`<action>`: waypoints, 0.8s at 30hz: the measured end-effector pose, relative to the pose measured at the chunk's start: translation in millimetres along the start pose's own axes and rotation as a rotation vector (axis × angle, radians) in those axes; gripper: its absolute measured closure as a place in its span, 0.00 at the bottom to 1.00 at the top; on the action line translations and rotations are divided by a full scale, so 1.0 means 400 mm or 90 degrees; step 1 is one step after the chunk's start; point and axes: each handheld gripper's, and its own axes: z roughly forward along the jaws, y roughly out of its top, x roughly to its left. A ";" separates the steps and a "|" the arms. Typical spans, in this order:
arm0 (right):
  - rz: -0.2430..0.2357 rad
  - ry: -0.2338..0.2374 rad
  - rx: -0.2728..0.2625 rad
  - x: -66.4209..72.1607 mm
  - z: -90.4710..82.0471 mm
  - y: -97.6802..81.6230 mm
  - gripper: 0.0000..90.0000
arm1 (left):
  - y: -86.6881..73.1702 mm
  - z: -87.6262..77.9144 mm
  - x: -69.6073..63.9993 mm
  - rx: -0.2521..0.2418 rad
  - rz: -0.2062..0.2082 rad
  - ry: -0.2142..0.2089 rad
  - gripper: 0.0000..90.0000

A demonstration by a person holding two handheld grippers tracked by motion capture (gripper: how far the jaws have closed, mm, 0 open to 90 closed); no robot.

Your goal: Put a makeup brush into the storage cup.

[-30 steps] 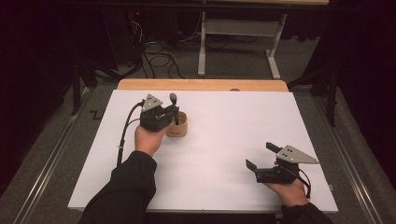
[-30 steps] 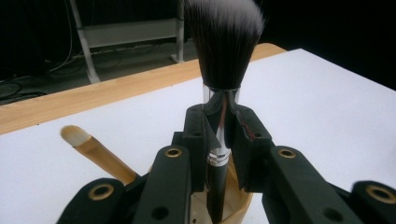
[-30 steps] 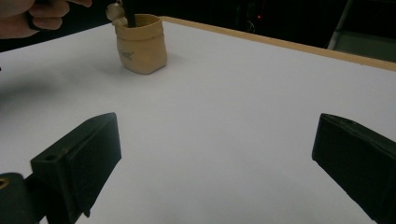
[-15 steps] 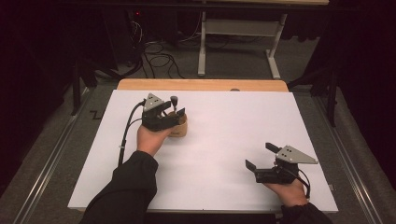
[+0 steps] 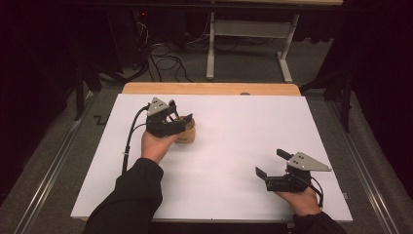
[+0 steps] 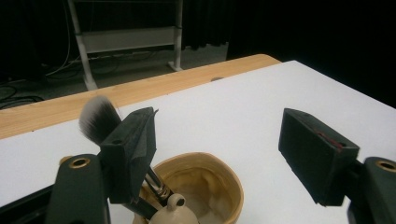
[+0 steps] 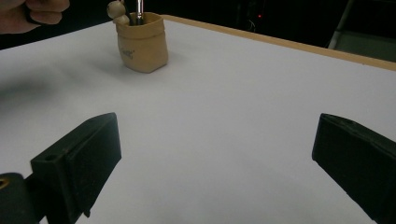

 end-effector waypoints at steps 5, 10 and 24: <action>-0.002 0.000 -0.003 0.001 0.000 0.001 0.02 | 0.002 -0.011 -0.005 0.001 0.005 -0.005 0.30; 0.000 0.002 -0.001 0.001 0.001 -0.001 0.02 | 0.000 -0.023 -0.012 0.004 0.001 -0.008 0.27; 0.005 0.000 -0.001 -0.006 0.004 -0.003 0.02 | -0.022 -0.037 -0.019 0.030 0.002 -0.015 0.09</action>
